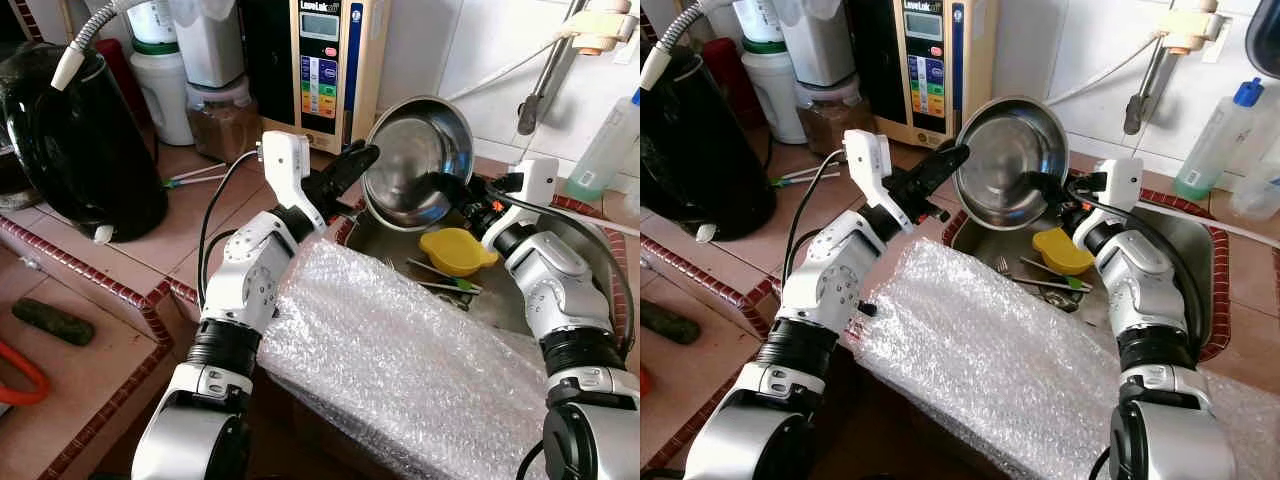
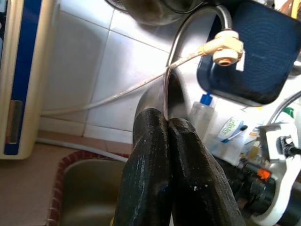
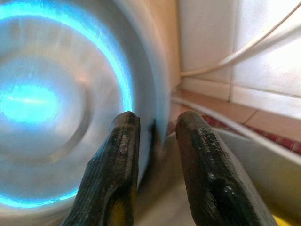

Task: Kitchen organization

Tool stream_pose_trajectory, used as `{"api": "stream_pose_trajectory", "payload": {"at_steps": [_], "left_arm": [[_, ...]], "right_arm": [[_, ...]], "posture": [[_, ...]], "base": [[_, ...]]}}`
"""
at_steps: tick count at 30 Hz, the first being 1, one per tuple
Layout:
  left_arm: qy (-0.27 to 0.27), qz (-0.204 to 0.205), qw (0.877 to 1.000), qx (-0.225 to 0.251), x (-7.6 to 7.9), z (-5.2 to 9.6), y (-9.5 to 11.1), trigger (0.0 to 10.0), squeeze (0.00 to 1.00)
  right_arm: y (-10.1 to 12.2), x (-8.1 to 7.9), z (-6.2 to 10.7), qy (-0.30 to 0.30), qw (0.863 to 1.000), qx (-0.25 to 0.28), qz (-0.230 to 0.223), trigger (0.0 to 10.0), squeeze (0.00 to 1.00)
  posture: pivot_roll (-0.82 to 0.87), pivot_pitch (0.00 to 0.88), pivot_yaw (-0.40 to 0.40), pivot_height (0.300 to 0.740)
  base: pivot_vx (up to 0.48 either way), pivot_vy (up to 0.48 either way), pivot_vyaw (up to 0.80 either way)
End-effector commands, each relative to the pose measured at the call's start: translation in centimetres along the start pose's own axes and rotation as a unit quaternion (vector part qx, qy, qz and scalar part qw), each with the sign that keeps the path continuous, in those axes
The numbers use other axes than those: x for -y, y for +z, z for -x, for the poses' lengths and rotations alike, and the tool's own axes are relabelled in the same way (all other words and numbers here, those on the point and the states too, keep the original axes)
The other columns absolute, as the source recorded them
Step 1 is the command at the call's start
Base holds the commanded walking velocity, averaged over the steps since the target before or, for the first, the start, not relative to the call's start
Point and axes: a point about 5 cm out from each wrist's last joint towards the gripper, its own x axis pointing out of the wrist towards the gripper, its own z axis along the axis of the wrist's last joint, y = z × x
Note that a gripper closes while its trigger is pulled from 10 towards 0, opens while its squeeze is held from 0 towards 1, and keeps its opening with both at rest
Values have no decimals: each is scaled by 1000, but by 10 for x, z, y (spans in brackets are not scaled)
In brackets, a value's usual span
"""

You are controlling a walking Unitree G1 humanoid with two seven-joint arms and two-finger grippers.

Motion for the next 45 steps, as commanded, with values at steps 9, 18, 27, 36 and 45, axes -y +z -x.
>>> {"api": "stream_pose_trajectory", "payload": {"at_steps": [9, 18, 27, 36, 45], "left_arm": [[11, -14, 1000, -1, -8, 4, 4, 10000, 584], [20, -25, 1000, -1, -9, 2, 6, 10000, 604], [23, -26, 999, -2, -9, 2, 6, 10000, 0], [47, -30, 998, -36, -18, 12, -5, 10000, 1000], [82, -83, 991, -72, -38, 42, -7, 10000, 1000]], "right_arm": [[3, 8, 2, -29, 999, 10, 8, 0, 0], [-1, 2, -1, -24, 999, 5, 22, 10000, 0], [-2, 2, -1, -21, 999, 0, 27, 10000, 0], [-7, 3, 2, -9, 998, -23, 53, 10000, 0], [-16, -4, 6, -7, 995, -40, 96, 10000, 0]], "posture": [[50, 0, 44, 740], [51, 0, 43, 740], [52, 0, 40, 740], [51, 0, 40, 740], [51, 0, 45, 740]], "base": [[0, 0, 0], [0, 0, 0], [0, 0, 0], [0, 0, 0], [0, 0, 0]]}}
